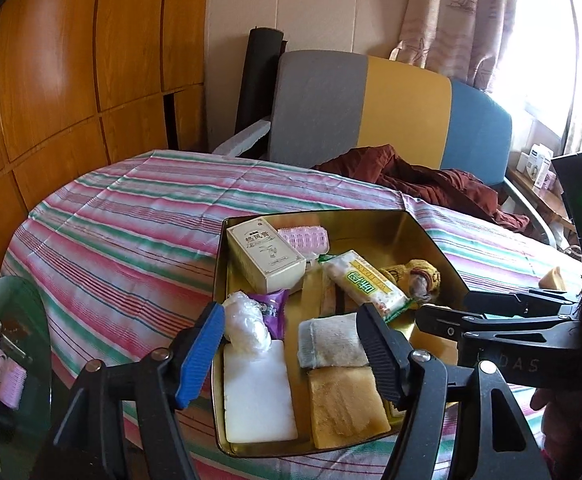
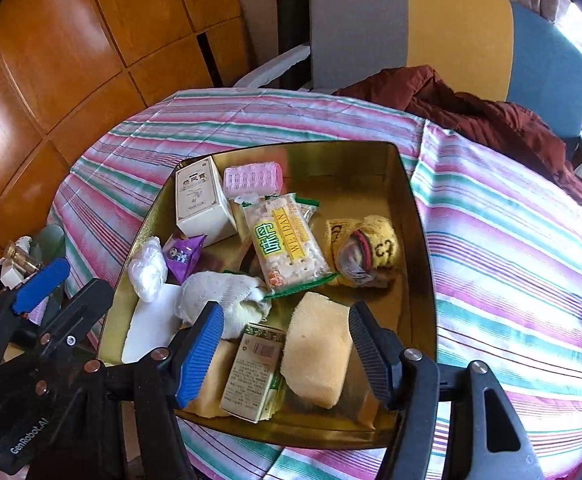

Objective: Organize objects
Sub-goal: 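Move both open tools back toward the yellow sponge and cotton balls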

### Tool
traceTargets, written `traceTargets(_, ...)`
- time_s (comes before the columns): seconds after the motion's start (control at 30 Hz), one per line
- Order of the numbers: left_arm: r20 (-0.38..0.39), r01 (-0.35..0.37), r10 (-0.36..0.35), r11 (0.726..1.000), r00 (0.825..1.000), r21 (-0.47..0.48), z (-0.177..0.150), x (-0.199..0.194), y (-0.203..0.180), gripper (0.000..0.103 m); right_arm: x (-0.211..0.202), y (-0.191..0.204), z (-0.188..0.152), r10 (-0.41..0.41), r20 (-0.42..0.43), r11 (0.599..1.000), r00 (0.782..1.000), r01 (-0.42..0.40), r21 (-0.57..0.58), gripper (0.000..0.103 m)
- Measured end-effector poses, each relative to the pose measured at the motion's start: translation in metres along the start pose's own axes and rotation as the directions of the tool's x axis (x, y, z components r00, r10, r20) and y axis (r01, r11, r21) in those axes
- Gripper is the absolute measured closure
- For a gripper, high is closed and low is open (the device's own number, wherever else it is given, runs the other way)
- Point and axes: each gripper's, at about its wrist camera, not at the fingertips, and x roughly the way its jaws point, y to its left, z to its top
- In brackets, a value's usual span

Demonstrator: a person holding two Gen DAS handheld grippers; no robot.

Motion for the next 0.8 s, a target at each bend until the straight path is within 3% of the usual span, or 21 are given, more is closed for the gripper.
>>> traceTargets(0.43,0.004,0.030,-0.030,0.998,1.000,0.062,-0.002,-0.010,-0.025,0.033,-0.027,-0.022,-0.013,-0.077,0.066,0.997,0.995,0.075,0.034,0.035)
traceTargets(0.8,-0.010,0.056,-0.055,0.985,0.998,0.161,-0.003,-0.012,-0.063,0.032,-0.043,-0.059,-0.031,-0.144,0.069,0.987,0.987,0.138,0.082,0.035)
